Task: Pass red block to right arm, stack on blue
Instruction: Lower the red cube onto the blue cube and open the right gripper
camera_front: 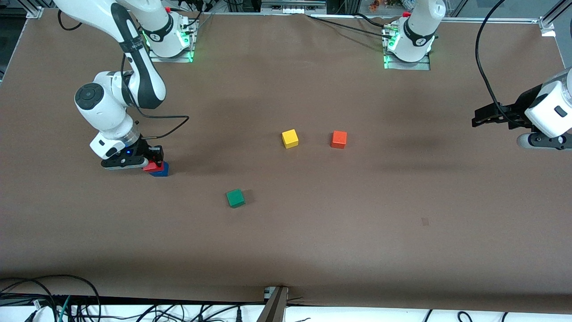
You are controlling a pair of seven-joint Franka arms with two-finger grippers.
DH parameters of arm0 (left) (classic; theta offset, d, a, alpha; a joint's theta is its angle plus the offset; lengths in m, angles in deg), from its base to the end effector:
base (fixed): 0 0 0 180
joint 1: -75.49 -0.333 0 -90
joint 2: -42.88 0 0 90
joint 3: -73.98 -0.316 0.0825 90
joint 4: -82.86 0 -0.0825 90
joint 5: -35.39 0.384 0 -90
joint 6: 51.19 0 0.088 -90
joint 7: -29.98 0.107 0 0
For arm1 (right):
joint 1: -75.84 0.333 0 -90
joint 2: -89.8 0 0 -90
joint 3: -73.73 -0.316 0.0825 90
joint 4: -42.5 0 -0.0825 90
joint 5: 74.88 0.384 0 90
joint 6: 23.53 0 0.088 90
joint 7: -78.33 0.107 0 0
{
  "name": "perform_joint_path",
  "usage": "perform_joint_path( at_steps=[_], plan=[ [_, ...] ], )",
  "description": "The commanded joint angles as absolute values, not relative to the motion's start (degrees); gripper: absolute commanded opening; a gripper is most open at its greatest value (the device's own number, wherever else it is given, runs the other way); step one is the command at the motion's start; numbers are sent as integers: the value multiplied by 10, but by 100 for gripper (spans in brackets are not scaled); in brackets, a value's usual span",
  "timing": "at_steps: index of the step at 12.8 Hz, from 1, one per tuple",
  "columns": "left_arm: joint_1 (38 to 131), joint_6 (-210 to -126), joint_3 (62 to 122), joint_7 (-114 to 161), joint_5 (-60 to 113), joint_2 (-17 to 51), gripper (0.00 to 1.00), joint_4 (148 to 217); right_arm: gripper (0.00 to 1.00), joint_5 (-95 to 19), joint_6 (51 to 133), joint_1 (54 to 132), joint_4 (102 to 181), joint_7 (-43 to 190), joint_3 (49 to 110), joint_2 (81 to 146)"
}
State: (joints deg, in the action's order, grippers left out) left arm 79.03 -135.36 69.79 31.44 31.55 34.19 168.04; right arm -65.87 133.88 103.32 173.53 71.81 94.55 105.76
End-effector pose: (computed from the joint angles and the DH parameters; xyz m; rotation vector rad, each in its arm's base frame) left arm 0.5867 -0.0042 0.5694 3.0716 -0.0234 -0.2584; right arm 0.5486 0.0574 0.2580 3.0990 0.1763 0.3198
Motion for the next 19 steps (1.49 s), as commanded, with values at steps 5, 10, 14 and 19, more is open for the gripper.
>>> perform_joint_path(
  at_steps=[5, 10, 14, 19],
  plan=[
    [792, -1356, 701, 315, 335, 345, 100, 1678, 0, -664, 1340, 1033, 1731, 740, 958, 1062],
    [790, -1355, 698, 315, 335, 345, 100, 1678, 0, -664, 1339, 1038, 1732, 772, 964, 1063],
    [790, -1355, 698, 315, 335, 344, 100, 1678, 0, -664, 1339, 1038, 1731, 790, 964, 1065],
    [791, -1355, 699, 316, 335, 344, 100, 1678, 0, -666, 1341, 1053, 1728, 793, 966, 1075]
  ],
)
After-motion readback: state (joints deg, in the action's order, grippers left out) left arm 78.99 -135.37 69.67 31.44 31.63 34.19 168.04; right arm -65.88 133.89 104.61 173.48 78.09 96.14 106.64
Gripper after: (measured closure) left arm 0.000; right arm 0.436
